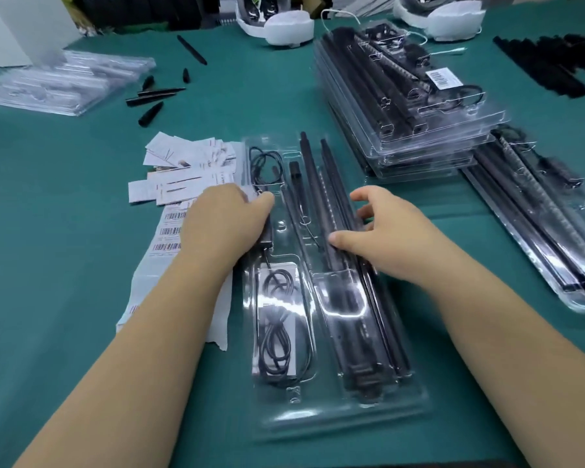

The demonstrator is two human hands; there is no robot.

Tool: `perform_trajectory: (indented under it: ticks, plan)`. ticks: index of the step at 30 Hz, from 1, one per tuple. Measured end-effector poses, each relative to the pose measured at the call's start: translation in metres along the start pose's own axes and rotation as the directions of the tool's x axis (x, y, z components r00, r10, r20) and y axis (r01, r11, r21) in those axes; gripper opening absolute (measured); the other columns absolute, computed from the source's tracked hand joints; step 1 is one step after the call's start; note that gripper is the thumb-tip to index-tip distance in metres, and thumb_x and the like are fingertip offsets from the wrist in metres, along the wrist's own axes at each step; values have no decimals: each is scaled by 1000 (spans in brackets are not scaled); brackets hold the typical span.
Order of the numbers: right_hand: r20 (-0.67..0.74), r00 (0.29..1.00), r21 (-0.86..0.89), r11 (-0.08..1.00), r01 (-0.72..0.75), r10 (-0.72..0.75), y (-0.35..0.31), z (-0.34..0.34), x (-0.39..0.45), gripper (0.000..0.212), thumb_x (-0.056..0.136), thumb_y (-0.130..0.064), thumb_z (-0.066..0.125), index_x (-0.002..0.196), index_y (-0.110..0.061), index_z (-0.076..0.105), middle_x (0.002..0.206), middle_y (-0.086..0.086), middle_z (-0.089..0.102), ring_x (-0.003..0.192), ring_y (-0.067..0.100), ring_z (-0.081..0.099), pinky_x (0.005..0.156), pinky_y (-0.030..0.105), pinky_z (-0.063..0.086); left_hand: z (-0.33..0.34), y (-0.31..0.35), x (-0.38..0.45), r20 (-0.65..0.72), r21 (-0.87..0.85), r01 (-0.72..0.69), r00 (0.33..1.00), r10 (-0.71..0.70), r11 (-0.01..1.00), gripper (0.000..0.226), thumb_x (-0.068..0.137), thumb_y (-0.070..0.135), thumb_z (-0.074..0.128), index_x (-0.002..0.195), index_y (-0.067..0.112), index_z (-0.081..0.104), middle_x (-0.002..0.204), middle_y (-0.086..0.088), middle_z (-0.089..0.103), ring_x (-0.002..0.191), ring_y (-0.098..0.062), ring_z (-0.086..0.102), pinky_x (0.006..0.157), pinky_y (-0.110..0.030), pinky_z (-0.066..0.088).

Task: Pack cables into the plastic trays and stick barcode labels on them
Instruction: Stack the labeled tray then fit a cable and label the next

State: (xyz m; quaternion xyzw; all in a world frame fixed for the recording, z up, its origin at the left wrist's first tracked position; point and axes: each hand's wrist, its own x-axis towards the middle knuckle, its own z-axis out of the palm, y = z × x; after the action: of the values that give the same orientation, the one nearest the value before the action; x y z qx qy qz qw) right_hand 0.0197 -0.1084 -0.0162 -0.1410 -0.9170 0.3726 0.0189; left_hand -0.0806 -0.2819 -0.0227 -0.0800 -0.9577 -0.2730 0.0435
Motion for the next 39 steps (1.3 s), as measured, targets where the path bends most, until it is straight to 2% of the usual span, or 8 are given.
perform_trajectory:
  ticks: [3, 6, 8, 12, 17, 23, 35, 39]
  plan:
    - [-12, 999, -120, 992, 31, -32, -1, -1, -4, 72, 84, -47, 63, 143, -25, 29, 97, -9, 46, 87, 10, 51, 66, 29, 42, 1, 2, 0, 9, 119, -23, 1000, 23, 993, 48, 86, 47, 48, 87, 4, 69, 85, -15, 68, 70, -27, 55, 59, -30, 43]
    - [-2, 999, -163, 986, 31, -32, -1, -4, -5, 69, 87, -47, 59, 144, -24, 28, 97, -9, 45, 91, 12, 49, 69, 29, 39, -6, 2, -1, 37, 162, -42, 999, 36, 986, 50, 92, 45, 42, 70, 5, 62, 71, -16, 62, 70, -32, 57, 58, -31, 43]
    - [7, 999, -184, 982, 32, -31, -1, -5, -5, 68, 88, -46, 58, 144, -24, 28, 97, -10, 44, 90, 12, 48, 67, 29, 38, -17, -4, 1, 56, 147, -8, 998, 0, 989, 38, 92, 36, 41, 62, 13, 48, 64, -10, 53, 64, -29, 48, 56, -29, 36]
    - [10, 999, -216, 976, 33, -32, -2, -4, -6, 66, 89, -46, 56, 145, -24, 28, 106, -6, 50, 91, 13, 46, 70, 30, 37, -48, -23, 6, 147, 153, 23, 988, -46, 988, 8, 85, 21, 53, 83, 24, 60, 76, -8, 60, 64, -24, 51, 67, -28, 39]
    - [-28, 996, -326, 942, 74, -88, -5, -7, -9, 54, 88, -47, 56, 137, -27, 42, 138, -4, 43, 132, 21, 27, 95, 37, 35, -73, -40, 7, 331, 213, 94, 930, -162, 972, 45, 68, 42, 82, 104, 27, 61, 82, 15, 50, 73, -4, 53, 60, -25, 36]
    - [7, 996, -302, 950, 83, -85, -4, -2, -8, 44, 91, -41, 52, 133, -28, 45, 138, -5, 41, 132, 18, 25, 82, 31, 28, -65, -38, 2, 540, 233, -64, 838, -75, 970, 51, 57, 50, 85, 95, 42, 53, 85, 10, 52, 74, -9, 51, 60, -29, 33]
    - [-15, 995, -296, 951, 90, -99, -2, -2, -5, 42, 92, -38, 51, 132, -27, 45, 136, -4, 41, 128, 17, 29, 82, 30, 30, -53, -36, 9, 360, 30, -196, 917, 173, 980, 15, 71, 31, 83, 73, 31, 69, 59, 6, 47, 51, -11, 44, 52, -25, 38]
    - [-14, 995, -295, 951, 91, -100, -3, -2, -5, 42, 92, -37, 50, 132, -27, 44, 136, -4, 41, 127, 16, 28, 81, 30, 30, -54, -38, 7, 492, 75, -163, 864, 106, 984, 40, 59, 41, 88, 89, 38, 62, 75, 6, 56, 59, -10, 53, 55, -26, 38]
